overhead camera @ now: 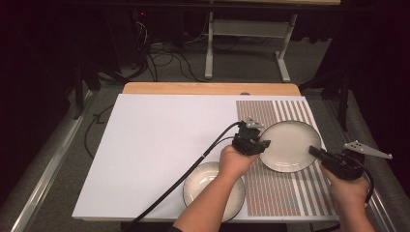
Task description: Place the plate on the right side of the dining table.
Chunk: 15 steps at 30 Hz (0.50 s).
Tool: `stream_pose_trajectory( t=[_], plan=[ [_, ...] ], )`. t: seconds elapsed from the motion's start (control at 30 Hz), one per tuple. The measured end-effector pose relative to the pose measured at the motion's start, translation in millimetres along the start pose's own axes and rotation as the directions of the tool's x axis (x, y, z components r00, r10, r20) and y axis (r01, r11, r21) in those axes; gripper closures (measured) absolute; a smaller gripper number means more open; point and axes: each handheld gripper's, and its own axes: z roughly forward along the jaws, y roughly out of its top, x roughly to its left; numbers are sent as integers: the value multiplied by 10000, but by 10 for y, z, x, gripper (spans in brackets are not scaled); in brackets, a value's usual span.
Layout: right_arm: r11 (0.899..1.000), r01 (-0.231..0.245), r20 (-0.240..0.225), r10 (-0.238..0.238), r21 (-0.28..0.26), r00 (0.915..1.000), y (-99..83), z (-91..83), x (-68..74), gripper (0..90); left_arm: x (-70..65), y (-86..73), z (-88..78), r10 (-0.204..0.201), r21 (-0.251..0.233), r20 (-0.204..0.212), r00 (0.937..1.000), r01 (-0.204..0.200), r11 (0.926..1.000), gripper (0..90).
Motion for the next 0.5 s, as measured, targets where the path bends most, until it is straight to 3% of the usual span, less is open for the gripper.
stream_pose_trajectory(
  t=[0.33,0.5],
  plan=[
    [9986,-331,73,328,418,9994,-113,18,-61,842,-30,-58,90,-48,573,-32,10000,50,9983,739],
    [9990,-168,147,162,418,9998,-119,0,-32,843,-41,-64,94,27,682,-129,9999,-18,9977,731]
  ],
)
